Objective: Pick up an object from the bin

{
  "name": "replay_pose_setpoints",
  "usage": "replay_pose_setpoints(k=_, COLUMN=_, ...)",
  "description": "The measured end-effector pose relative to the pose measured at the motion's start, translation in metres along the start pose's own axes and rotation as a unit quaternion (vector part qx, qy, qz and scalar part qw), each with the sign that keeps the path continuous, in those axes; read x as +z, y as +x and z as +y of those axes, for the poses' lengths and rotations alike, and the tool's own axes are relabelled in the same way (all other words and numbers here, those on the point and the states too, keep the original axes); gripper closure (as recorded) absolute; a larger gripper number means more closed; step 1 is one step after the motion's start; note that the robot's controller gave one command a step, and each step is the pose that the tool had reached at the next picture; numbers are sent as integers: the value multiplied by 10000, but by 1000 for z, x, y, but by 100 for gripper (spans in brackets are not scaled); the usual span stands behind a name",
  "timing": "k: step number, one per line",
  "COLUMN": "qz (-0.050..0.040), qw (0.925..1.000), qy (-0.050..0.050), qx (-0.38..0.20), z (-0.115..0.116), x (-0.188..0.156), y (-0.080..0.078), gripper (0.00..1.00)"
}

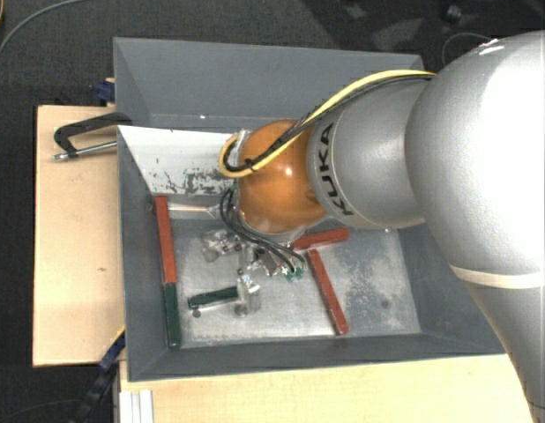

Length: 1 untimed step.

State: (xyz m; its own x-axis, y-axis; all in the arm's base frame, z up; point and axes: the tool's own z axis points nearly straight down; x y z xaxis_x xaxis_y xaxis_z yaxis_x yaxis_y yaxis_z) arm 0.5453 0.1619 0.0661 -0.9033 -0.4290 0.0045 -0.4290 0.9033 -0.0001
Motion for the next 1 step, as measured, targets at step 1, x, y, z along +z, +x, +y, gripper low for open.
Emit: replay_pose_setpoints(k=1, qz=-34, qw=10000, qy=-5, qx=-9, z=2, x=-5, y=-2, gripper=100)
